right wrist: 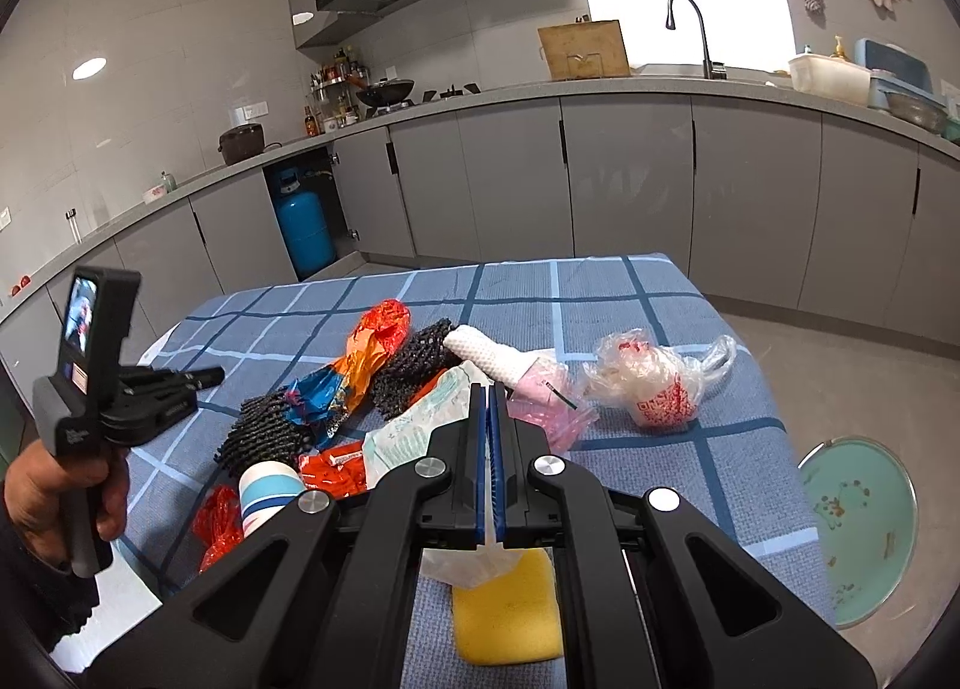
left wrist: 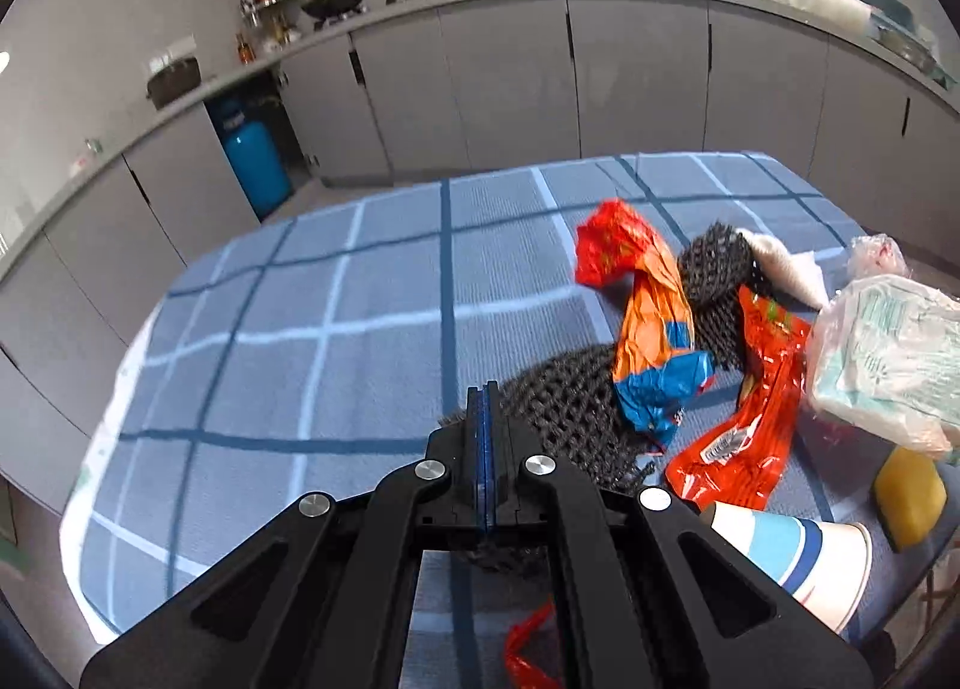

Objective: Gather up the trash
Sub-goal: 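Close the left gripper on the black mesh net and lift it, then carry the black mesh net to the green basin and release it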

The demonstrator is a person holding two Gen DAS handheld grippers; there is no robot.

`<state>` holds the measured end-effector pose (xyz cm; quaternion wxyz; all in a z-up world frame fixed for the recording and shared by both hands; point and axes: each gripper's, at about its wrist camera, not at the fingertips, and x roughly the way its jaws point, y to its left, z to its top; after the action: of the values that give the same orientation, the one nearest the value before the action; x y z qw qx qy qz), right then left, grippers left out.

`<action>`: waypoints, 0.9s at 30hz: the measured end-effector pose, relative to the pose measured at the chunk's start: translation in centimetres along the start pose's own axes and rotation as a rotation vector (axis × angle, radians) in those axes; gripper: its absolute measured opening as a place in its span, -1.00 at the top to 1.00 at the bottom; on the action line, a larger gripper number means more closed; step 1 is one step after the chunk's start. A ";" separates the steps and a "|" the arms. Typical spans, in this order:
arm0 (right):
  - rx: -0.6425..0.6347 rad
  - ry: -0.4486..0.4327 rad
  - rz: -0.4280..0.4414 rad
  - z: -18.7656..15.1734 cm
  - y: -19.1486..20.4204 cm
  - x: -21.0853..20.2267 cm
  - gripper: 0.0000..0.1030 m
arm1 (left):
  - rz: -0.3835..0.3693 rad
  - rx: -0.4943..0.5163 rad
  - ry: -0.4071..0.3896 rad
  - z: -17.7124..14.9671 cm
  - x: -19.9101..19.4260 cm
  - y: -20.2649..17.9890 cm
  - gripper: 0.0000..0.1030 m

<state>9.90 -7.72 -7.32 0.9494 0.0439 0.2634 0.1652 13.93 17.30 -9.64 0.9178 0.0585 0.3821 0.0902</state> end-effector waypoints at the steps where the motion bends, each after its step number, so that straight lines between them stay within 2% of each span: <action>1: 0.000 -0.004 0.000 0.0 0.0 -0.1 0.93 | -0.001 -0.010 0.003 0.1 0.1 0.2 0.86; 2: -0.001 -0.005 0.000 0.0 0.0 -0.2 0.93 | -0.003 -0.022 0.019 -0.1 0.4 0.4 0.01; 3: -0.001 -0.005 -0.002 0.0 0.0 -0.2 0.93 | 0.007 -0.024 0.026 -0.2 0.7 0.5 -0.40; 4: -0.002 -0.004 -0.003 0.0 0.1 -0.1 0.93 | 0.022 -0.031 0.016 -0.5 0.8 0.6 -0.70; 7: -0.004 0.006 -0.009 0.0 0.0 0.2 0.93 | 0.002 -0.020 0.045 -0.7 1.9 0.3 -0.69; 9: -0.006 0.014 -0.012 0.0 0.1 0.6 0.93 | -0.003 -0.014 0.087 -0.9 3.5 0.0 -0.57; 11: -0.009 0.022 -0.015 0.0 0.1 0.8 0.93 | -0.025 -0.019 0.124 -1.2 5.0 -0.1 -0.30; 13: -0.012 0.030 -0.019 -0.1 0.1 1.0 0.93 | -0.069 -0.024 0.170 -1.4 6.6 -0.2 -0.25; 16: -0.011 0.038 -0.022 -0.3 0.1 1.4 0.93 | -0.109 -0.019 0.218 -2.0 8.6 -0.4 0.30; 17: -0.013 0.042 -0.024 -0.4 0.1 1.5 0.93 | -0.113 -0.010 0.203 -1.9 8.5 -0.5 0.68; 20: -0.014 0.034 -0.023 -0.1 0.2 1.4 0.93 | -0.095 0.013 0.173 -1.6 7.5 -0.8 0.77; 22: -0.015 0.017 -0.020 0.1 0.3 1.0 0.93 | -0.067 0.022 0.124 -1.3 5.8 -0.8 0.78; 27: -0.023 -0.033 -0.008 0.9 0.6 -0.7 0.93 | 0.002 0.022 -0.049 1.0 -0.9 -0.2 0.78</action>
<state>9.63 -7.33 -6.12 0.9548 0.0346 0.2457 0.1636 14.05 16.90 -8.41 0.9262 0.0709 0.3603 0.0853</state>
